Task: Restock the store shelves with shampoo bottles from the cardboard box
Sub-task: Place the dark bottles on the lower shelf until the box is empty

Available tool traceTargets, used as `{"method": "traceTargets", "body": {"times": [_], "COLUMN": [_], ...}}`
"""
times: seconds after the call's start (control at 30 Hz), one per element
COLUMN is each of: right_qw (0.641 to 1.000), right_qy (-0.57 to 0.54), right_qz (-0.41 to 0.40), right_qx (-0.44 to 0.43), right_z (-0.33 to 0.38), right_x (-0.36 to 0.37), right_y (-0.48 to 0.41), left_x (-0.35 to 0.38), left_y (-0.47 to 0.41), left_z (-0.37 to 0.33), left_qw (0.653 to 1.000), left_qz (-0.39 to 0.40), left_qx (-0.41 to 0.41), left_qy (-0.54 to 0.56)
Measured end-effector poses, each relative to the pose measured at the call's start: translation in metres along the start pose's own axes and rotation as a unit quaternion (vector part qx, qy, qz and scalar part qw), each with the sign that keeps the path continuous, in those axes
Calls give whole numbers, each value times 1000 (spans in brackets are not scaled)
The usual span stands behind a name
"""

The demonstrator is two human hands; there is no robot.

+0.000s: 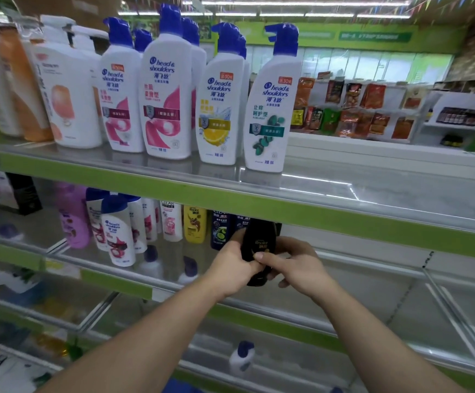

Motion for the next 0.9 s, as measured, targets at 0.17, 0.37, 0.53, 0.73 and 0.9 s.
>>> {"method": "traceTargets", "body": {"times": [0.17,0.37,0.53,0.73,0.9], "right_qw": [999,998,995,994,993], "right_qy": [-22,-12,26,38,34], "right_qz": [-23,-58,-81,-97,-109], "right_qx": [10,36,41,15,10], "right_z": [-4,-29,-43,-44,-44], "right_x": [-5,-14,-20,-24,-20], "right_y": [-5,-18,-31,-44,-58], "left_x": [-4,-15,-23,-36,-45], "left_y": [-2,4,13,21,28], "left_z": [14,24,22,24,31], "left_qw": [999,996,995,992,990], "left_qz": [-42,-64,-76,-106,-123], "left_qx": [-16,-24,-19,-26,-33], "left_qy": [11,-56,-59,-59,-57]}}
Point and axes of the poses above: each hand's wrist, its own y-axis away from the middle knuckle, its own x-axis out of the palm, z = x × y, the point moved 9 cm from there along -y, towards the middle knuckle, and after that the axes turned 7 degrees about y, right-handed, at the moved point
